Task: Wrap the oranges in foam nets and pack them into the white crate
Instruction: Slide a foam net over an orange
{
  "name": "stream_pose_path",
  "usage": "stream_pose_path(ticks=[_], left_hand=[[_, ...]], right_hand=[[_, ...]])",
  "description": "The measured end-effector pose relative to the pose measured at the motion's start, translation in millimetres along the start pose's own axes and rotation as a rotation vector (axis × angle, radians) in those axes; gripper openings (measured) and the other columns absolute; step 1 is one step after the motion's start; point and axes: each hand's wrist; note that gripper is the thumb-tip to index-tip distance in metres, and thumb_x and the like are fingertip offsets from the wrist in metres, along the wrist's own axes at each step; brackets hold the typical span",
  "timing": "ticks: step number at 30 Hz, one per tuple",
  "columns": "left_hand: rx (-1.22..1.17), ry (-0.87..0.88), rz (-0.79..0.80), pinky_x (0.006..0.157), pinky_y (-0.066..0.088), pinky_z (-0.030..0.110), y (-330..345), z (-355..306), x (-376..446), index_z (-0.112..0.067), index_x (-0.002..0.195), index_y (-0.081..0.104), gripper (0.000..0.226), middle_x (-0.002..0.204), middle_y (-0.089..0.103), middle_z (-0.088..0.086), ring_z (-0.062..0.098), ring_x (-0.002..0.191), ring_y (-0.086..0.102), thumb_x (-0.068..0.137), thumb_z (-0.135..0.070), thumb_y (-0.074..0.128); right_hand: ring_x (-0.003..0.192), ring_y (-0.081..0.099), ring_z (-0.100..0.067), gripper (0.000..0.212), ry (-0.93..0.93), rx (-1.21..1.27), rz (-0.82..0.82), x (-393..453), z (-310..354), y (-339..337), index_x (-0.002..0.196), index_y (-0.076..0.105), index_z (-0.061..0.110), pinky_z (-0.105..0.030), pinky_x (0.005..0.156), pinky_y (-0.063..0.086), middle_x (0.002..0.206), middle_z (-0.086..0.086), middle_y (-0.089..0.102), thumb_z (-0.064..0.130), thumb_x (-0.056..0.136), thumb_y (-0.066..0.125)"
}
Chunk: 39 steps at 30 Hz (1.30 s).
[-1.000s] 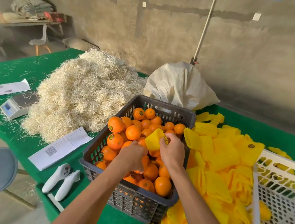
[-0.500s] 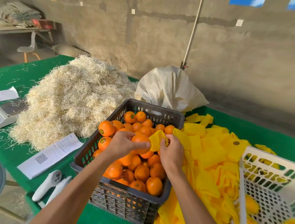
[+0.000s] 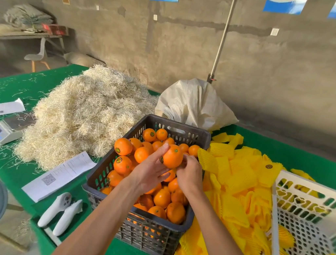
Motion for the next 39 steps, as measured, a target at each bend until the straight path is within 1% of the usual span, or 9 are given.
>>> stream_pose_path(ticks=[2, 6, 13, 17, 20, 24, 28, 32, 39], left_hand=[[-0.049, 0.021, -0.038, 0.099, 0.047, 0.031, -6.9, 3.3, 2.8, -0.010, 0.141, 0.062, 0.076, 0.107, 0.073, 0.010, 0.017, 0.096, 0.061, 0.084, -0.060, 0.072], [0.045, 0.063, -0.205, 0.084, 0.058, 0.033, -13.9, 11.7, 6.2, -0.008, 0.116, 0.074, 0.069, 0.107, 0.077, 0.016, 0.026, 0.103, 0.069, 0.067, -0.054, 0.088], [0.095, 0.126, -0.364, 0.068, 0.062, 0.036, 3.3, 5.9, 16.4, -0.015, 0.112, 0.068, 0.080, 0.095, 0.080, 0.001, 0.020, 0.098, 0.074, 0.060, -0.072, 0.087], [0.145, 0.089, -0.226, 0.091, 0.057, 0.041, 5.4, -3.4, 16.3, -0.018, 0.132, 0.065, 0.078, 0.123, 0.074, 0.001, 0.021, 0.117, 0.068, 0.079, -0.074, 0.072], [0.190, 0.154, -0.106, 0.100, 0.054, 0.026, -8.0, -5.7, 17.0, -0.025, 0.149, 0.048, 0.061, 0.142, 0.057, -0.004, 0.005, 0.120, 0.060, 0.095, -0.036, 0.072], [0.081, 0.091, 0.012, 0.083, 0.044, 0.028, -15.9, 1.3, 12.1, -0.017, 0.123, 0.067, 0.031, 0.126, 0.051, 0.004, 0.021, 0.102, 0.046, 0.094, -0.023, 0.075], [0.194, 0.099, -0.216, 0.079, 0.060, 0.035, -7.3, 3.0, 9.2, -0.016, 0.124, 0.062, 0.058, 0.129, 0.060, 0.011, 0.022, 0.113, 0.058, 0.079, -0.042, 0.087], [0.199, 0.138, -0.334, 0.076, 0.066, 0.048, -2.9, 11.7, 11.8, -0.021, 0.132, 0.046, 0.074, 0.126, 0.054, 0.007, 0.027, 0.110, 0.063, 0.076, -0.038, 0.090], [0.329, 0.203, -0.406, 0.061, 0.063, 0.032, 7.4, 14.9, 18.4, -0.024, 0.127, 0.028, 0.072, 0.110, 0.045, -0.003, 0.025, 0.093, 0.071, 0.084, -0.037, 0.084]], right_hand=[[0.111, 0.062, -0.018, 0.022, 0.036, 0.042, -0.011, 4.2, -2.9, -5.7, 0.119, 0.072, 0.016, -0.030, 0.094, 0.048, 0.119, -0.003, 0.069, 0.018, 0.099, 0.062], [0.101, 0.062, -0.016, 0.021, -0.039, 0.053, -0.048, 11.9, -2.2, -16.9, 0.115, 0.069, 0.014, -0.026, 0.084, 0.049, 0.109, -0.003, 0.067, 0.026, 0.103, 0.057], [0.095, 0.055, -0.006, 0.020, -0.294, -0.010, -0.079, 1.1, 11.1, -9.1, 0.112, 0.063, 0.016, -0.019, 0.079, 0.048, 0.105, 0.005, 0.057, 0.030, 0.105, 0.050], [0.097, 0.053, -0.005, 0.019, -0.249, 0.026, -0.055, -0.4, 11.2, -8.1, 0.114, 0.061, 0.020, -0.013, 0.078, 0.042, 0.106, 0.005, 0.056, 0.032, 0.106, 0.049], [0.098, 0.053, -0.008, 0.021, -0.182, 0.043, -0.080, 6.5, 10.8, -12.3, 0.116, 0.062, 0.022, -0.009, 0.074, 0.039, 0.108, 0.002, 0.055, 0.036, 0.106, 0.048], [0.102, 0.058, -0.012, 0.021, -0.153, 0.061, -0.031, 14.8, 3.7, -19.7, 0.116, 0.064, 0.022, -0.019, 0.080, 0.048, 0.110, 0.001, 0.062, 0.033, 0.105, 0.051], [0.100, 0.058, -0.011, 0.016, -0.232, -0.023, -0.049, 12.2, -1.0, -19.3, 0.112, 0.063, 0.014, -0.021, 0.080, 0.049, 0.109, 0.001, 0.062, 0.022, 0.106, 0.051], [0.091, 0.055, -0.011, 0.015, -0.336, -0.124, -0.065, 6.0, 2.3, -18.7, 0.112, 0.060, 0.011, -0.026, 0.074, 0.051, 0.108, 0.000, 0.056, 0.019, 0.106, 0.048], [0.083, 0.056, -0.015, 0.016, -0.493, -0.317, -0.034, 1.0, 16.0, -17.1, 0.112, 0.056, 0.013, -0.020, 0.062, 0.043, 0.109, -0.003, 0.052, 0.020, 0.108, 0.042]])
Point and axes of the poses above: each hand's wrist, its own x-axis towards the middle knuckle, its own y-axis out of the palm, z = x × y
